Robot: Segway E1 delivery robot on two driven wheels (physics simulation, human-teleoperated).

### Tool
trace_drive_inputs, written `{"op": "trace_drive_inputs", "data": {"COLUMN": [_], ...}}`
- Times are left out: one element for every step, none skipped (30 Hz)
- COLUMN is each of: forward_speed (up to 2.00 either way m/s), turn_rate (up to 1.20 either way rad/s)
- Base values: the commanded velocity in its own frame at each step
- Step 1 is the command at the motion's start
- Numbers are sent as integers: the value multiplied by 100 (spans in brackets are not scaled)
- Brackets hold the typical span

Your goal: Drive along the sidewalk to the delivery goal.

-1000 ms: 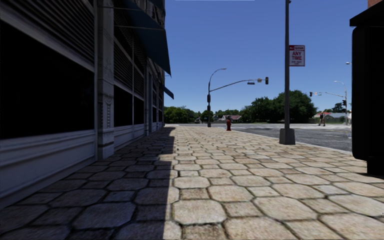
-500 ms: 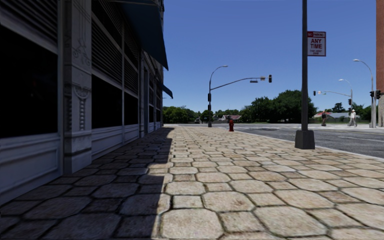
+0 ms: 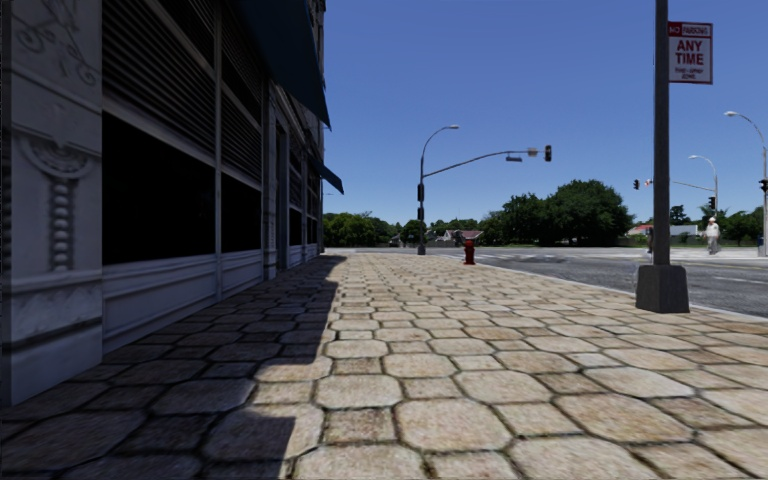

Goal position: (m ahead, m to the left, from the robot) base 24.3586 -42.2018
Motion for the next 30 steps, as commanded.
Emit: {"op": "trace_drive_inputs", "data": {"forward_speed": [200,200,200,200,200,200,200,200,200,200,200,200,200,200,200,200,200,200,200,200,200,200,200,200,200,200,200,200,200,200], "turn_rate": [0,0,0,0,0,0,0,0,0,0,0,0,0,0,0,7,18,23,23,25,26,28,28,33,36,37,37,37,37,37]}}
